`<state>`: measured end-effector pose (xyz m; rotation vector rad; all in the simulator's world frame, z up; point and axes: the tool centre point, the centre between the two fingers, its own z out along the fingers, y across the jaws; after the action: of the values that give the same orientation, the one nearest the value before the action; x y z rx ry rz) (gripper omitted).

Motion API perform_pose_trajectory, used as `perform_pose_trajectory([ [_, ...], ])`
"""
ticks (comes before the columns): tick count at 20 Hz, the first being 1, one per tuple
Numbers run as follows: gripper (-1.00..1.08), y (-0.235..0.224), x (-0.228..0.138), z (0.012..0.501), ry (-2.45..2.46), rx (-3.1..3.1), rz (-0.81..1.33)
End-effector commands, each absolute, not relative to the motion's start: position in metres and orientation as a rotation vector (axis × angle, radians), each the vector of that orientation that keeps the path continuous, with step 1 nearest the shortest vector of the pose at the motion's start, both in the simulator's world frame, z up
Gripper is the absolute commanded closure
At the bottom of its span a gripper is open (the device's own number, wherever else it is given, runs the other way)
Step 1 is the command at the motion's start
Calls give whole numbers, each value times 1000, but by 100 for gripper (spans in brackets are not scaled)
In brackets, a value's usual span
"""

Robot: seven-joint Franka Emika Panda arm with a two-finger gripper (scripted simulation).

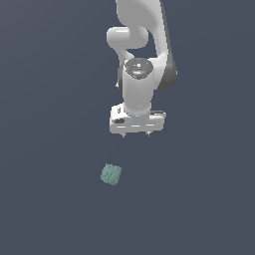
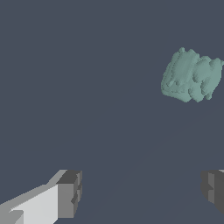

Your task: Pick up the object and move it to a goal position.

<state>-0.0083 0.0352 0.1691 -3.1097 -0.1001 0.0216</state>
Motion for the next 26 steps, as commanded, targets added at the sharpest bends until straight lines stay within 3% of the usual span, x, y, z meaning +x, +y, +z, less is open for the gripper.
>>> perform_pose_trajectory([
  [1, -92, 35, -8, 169, -100, -3110, 22],
  [11, -92, 71, -13, 174, -184, -3108, 17],
  [26, -92, 39, 24, 158, -24, -3113, 14],
])
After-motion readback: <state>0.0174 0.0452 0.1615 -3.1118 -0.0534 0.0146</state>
